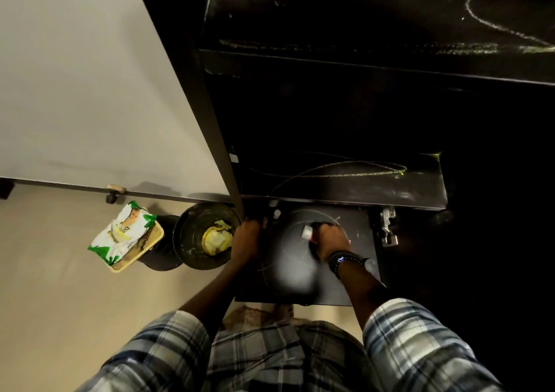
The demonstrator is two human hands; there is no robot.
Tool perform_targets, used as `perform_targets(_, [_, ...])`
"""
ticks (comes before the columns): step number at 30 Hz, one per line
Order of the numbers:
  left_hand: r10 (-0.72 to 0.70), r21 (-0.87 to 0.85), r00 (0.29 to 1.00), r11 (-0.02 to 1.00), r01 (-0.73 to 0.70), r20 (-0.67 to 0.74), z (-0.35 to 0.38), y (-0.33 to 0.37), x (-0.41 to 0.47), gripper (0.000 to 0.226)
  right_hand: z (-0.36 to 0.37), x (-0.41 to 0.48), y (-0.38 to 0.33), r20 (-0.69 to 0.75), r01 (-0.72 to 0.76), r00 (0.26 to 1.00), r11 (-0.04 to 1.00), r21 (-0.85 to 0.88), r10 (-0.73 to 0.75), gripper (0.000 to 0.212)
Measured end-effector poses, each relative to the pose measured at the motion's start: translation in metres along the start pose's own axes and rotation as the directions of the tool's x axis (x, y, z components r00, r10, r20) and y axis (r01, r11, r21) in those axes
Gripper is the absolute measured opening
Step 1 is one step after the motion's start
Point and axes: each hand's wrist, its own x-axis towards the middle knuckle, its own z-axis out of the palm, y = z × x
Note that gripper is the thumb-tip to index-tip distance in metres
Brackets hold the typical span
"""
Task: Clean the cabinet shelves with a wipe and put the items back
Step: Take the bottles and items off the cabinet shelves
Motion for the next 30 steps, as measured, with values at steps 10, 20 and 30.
perform_targets(10, [0.042, 0.042, 0.999, 0.998, -0.042, 0.001, 0.0, -0.015, -0.039, 0.065, 0.011, -0.007, -0.014, -0.133, 0.088, 0.988, 0.993, 0.082, -0.077, 0.027])
perform_targets(20, [-0.012, 0.065, 0.952, 0.998, -0.008, 0.306, 0.028, -0.057, -0.056, 0.072, 0.044, -0.04, -0.066, 0.119, -0.311, 0.931, 0.578, 0.754, 0.346, 0.037])
perform_targets(30, [0.044, -0.08, 0.942, 0.997, -0.018, 0.332, 0.022, -0.082, -0.07, 0.049, 0.056, -0.029, -0.091, 0.126, -0.204, 0.979, 0.741, 0.64, 0.161, 0.01])
